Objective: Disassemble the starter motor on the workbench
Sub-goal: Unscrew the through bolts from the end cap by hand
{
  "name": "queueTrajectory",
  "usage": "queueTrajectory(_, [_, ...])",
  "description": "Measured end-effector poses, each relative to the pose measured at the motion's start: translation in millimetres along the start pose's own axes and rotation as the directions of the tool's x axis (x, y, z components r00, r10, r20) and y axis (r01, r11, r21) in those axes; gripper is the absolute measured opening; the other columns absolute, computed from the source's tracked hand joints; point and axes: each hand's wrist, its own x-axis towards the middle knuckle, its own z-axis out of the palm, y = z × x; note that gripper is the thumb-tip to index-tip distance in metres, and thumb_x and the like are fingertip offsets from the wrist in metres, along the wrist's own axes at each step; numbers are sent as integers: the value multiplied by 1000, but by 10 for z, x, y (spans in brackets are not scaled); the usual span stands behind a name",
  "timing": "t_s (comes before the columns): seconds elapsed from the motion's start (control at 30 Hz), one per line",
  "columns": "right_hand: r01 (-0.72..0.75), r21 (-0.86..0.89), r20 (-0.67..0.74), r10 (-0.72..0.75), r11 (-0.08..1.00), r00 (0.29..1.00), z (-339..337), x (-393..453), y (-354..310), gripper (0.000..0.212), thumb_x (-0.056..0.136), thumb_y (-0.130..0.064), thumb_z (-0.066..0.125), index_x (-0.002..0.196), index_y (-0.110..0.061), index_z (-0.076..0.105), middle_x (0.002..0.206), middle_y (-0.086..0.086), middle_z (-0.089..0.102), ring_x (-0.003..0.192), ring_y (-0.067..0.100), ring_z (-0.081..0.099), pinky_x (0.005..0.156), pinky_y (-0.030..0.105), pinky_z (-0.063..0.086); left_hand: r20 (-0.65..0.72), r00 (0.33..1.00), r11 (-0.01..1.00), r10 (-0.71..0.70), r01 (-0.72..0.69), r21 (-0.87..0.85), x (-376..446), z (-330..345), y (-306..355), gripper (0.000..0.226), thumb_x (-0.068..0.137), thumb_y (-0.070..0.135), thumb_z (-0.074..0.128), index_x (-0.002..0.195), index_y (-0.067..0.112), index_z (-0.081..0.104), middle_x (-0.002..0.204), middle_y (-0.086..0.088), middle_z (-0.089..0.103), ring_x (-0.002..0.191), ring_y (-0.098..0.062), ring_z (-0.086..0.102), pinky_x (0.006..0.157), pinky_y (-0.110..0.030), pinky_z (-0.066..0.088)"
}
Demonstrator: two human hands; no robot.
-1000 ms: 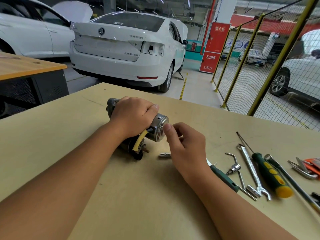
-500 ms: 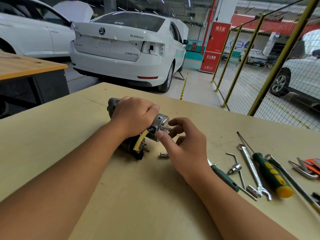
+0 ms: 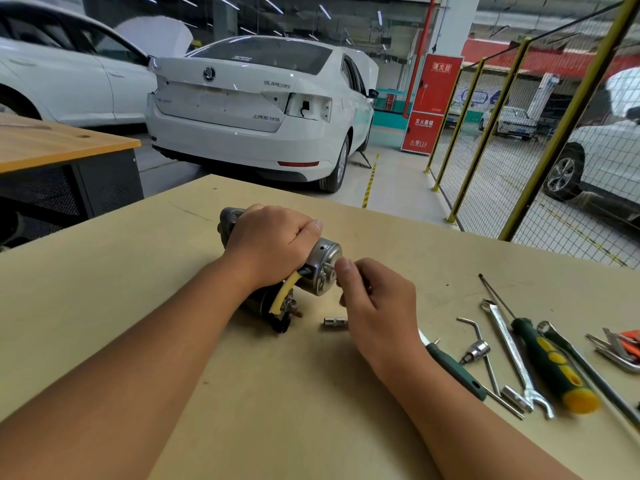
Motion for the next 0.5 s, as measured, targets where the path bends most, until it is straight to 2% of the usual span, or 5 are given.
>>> queueTrajectory(0.2, [64,47,30,-66,997,997,-38,4,-7,12,90,-32,74,85,-37,64,79,-16,65,59,7,58,52,17,41,5,1000,1000,-4,4,-1,5,-3,7,47,98,50,28,67,28,55,63,9,54,64,-14,51,74,-35,26])
queueTrajectory(0.27, [66,71,26,-68,995,997,-32,-5,-36,7,89,-42,71,88,-38,66,81,-16,66,62,8,60,51,18,43,5,1000,1000,-5,5,-5,0,-6,10,46,98,50,28,67,29,54,62,9,54,64,-15,51,74,-35,27])
queueTrajectory(0.33, [34,54,13,-35,998,999,-15,-14,-53,22,91,-54,59,80,-36,66,76,-13,67,66,10,62,54,22,47,3,1000,1000,-5,5,-7,-1,-8,7,46,98,50,29,64,29,51,62,8,54,64,-16,51,74,-35,27])
queueTrajectory(0.43, [-5,8,17,5,1000,1000,-18,2,-13,32,96,-44,60,73,-23,65,65,-2,64,61,17,60,55,39,49,4,1000,1000,-5,5,-10,5,-8,4,47,99,49,29,64,28,53,62,8,55,64,-14,51,75,-35,27])
queueTrajectory(0.5, [15,18,31,-16,1000,999,-32,4,-2,17,95,-33,68,79,-27,66,71,-10,65,60,10,58,55,29,44,6,1000,1000,-1,1,-13,3,-3,1,50,99,49,29,68,25,60,62,7,56,64,-15,52,75,-35,27])
